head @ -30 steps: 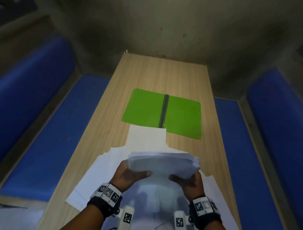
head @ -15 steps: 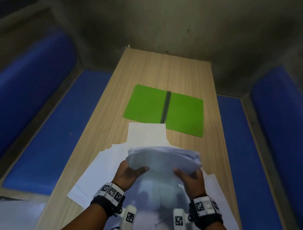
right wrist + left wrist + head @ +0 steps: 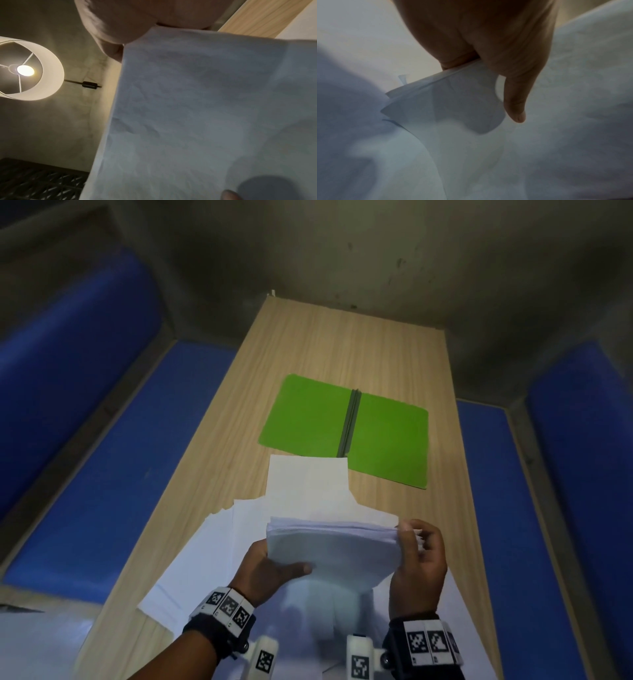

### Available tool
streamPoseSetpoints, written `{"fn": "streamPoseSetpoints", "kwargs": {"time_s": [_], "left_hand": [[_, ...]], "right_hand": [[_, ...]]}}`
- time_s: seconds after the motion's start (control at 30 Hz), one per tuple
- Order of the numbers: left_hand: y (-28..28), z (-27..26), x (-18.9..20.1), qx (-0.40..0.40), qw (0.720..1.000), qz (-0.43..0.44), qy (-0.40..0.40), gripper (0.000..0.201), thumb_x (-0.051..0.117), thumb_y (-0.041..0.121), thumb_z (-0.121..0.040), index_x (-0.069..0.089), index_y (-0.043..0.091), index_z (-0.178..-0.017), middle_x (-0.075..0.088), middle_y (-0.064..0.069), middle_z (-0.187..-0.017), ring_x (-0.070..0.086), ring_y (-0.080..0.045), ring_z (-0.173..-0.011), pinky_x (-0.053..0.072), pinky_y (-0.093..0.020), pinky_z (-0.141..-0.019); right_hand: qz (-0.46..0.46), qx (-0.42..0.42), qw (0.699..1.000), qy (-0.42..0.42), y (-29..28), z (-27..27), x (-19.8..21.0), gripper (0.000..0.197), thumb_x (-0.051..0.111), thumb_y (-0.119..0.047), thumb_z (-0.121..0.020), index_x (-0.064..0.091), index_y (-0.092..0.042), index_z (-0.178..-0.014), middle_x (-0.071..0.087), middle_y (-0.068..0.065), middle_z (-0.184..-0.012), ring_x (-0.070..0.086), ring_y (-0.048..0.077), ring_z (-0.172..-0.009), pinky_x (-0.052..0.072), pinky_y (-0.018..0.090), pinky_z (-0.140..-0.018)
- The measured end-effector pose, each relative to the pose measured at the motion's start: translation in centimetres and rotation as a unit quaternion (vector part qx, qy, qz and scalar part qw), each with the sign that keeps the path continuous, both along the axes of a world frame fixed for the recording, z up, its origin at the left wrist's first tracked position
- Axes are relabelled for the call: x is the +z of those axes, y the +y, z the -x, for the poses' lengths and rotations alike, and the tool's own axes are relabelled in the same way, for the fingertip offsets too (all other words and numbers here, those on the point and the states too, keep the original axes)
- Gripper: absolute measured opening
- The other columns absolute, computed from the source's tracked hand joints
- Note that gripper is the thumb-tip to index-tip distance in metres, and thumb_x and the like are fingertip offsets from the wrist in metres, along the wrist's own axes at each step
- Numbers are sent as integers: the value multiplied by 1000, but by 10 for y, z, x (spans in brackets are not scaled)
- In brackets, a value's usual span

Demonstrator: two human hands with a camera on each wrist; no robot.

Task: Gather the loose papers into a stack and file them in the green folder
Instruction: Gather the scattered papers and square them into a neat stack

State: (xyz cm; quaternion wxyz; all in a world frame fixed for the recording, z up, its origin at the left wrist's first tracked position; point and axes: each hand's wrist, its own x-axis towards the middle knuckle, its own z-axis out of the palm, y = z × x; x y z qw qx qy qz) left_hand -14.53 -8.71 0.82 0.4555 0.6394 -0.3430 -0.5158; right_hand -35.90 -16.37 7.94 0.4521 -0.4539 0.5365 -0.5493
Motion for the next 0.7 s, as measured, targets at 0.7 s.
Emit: {"fn": "streamPoseSetpoints", "kwargs": {"time_s": [0.7], "left_hand": [[0,7,12,21,999,-40,7,29,87,16,-74,71,27,-96,79,16,-90,73,-4,-82,56,-20,-68]], "right_hand": [[-155,140,972,106,3,18,-48,40,93,-32,-52,69,-18,-81,73,-5,-74,65,8,-68,53,27,-64]]}}
